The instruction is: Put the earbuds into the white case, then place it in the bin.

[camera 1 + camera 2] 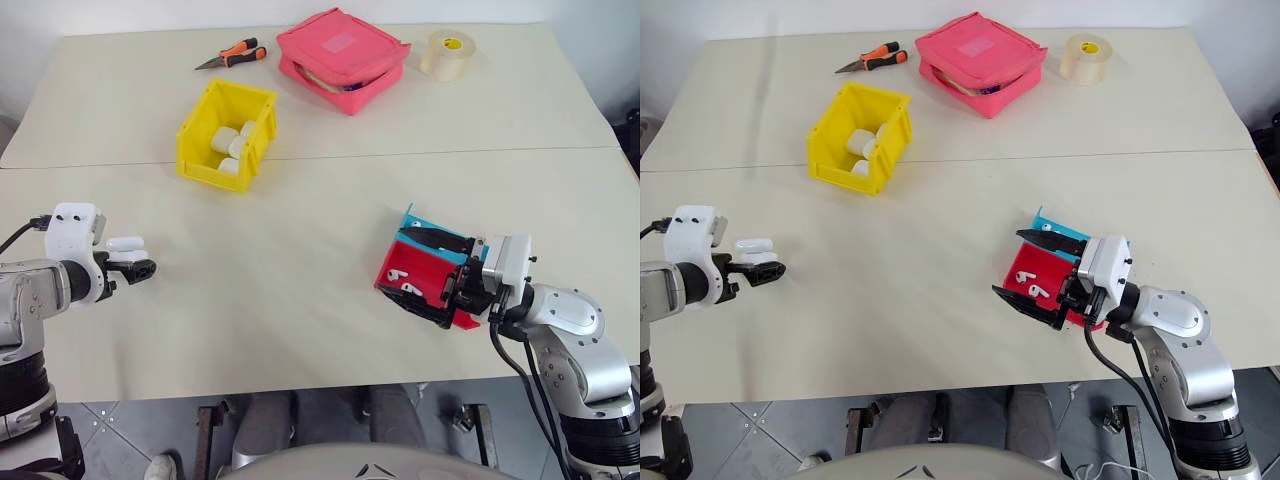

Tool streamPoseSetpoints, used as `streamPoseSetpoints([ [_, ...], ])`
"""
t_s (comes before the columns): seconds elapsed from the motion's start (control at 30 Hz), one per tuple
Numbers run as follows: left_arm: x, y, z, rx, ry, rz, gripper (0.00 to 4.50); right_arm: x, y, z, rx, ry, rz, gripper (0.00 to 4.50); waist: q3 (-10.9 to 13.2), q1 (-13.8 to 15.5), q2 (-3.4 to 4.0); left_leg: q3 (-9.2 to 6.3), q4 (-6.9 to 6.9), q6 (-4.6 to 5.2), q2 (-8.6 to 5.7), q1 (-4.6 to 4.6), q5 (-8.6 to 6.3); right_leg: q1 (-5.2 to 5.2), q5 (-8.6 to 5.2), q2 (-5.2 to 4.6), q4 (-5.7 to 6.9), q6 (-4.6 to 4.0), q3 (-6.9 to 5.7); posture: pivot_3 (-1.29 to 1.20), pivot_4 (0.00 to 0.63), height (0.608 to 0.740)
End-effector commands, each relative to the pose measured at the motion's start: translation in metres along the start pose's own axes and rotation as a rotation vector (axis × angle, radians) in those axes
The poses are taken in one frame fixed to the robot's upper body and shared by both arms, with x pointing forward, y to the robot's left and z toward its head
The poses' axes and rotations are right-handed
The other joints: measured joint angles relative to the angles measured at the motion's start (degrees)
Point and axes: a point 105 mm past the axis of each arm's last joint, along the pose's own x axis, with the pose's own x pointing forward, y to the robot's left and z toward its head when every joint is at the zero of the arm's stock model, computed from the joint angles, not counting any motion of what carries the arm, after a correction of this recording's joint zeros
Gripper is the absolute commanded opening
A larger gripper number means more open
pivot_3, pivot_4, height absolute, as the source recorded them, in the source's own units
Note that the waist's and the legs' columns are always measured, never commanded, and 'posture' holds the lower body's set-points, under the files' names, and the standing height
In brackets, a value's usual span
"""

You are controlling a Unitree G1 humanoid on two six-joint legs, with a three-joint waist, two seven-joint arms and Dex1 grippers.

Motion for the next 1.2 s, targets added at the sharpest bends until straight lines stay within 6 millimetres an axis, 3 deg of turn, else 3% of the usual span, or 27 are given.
streamPoseSetpoints([
  [0.03,0.008,0.000,-0.016,-0.054,0.076,-0.013,4.49,0.004,0.004,0.006,-0.011,-0.027,0.025,4.50,0.00,-0.01,0.00,0.00,0.00,0.00,0.01,0.00,0.00,0.00,0.00,0.00,0.00,0.00,0.00,0.00,0.150,0.740],
  [0.7,0.012,0.003,-0.004,-0.084,0.087,0.025,4.49,0.008,0.011,0.002,0.011,-0.049,0.009,4.50,-0.21,0.19,0.36,-0.04,0.01,-0.01,0.00,0.04,0.01,0.01,0.00,-0.03,0.04,0.00,0.03,0.00,0.150,0.740],
  [0.8,0.014,-0.004,-0.005,-0.091,0.085,0.001,3.93,0.008,0.012,0.002,0.011,-0.052,0.003,4.50,-0.21,0.21,0.36,-0.05,0.01,-0.01,0.00,0.04,0.01,0.01,0.00,-0.03,0.05,0.00,0.04,0.00,0.150,0.740],
  [0.93,0.015,-0.006,-0.009,-0.095,0.094,-0.001,2.80,0.007,0.012,0.002,0.008,-0.053,-0.005,4.50,-0.22,0.17,0.36,-0.05,0.01,-0.01,-0.02,0.04,0.01,0.01,0.00,-0.05,0.05,0.00,0.05,0.00,0.150,0.740],
  [1.13,0.013,-0.009,-0.010,-0.105,0.087,-0.012,2.78,0.007,0.010,0.002,0.004,-0.054,-0.006,4.50,-0.22,0.14,0.36,-0.06,0.01,-0.02,-0.02,0.04,0.00,0.01,0.00,-0.05,0.04,0.00,0.06,0.00,0.150,0.740],
  [1.2,0.012,-0.012,0.001,-0.148,0.014,-0.024,2.78,0.007,0.009,0.002,0.004,-0.052,-0.004,4.50,-0.22,0.19,0.37,-0.06,0.00,-0.03,-0.02,0.05,0.00,0.01,0.00,-0.05,0.02,0.00,0.06,0.00,0.150,0.740],
])
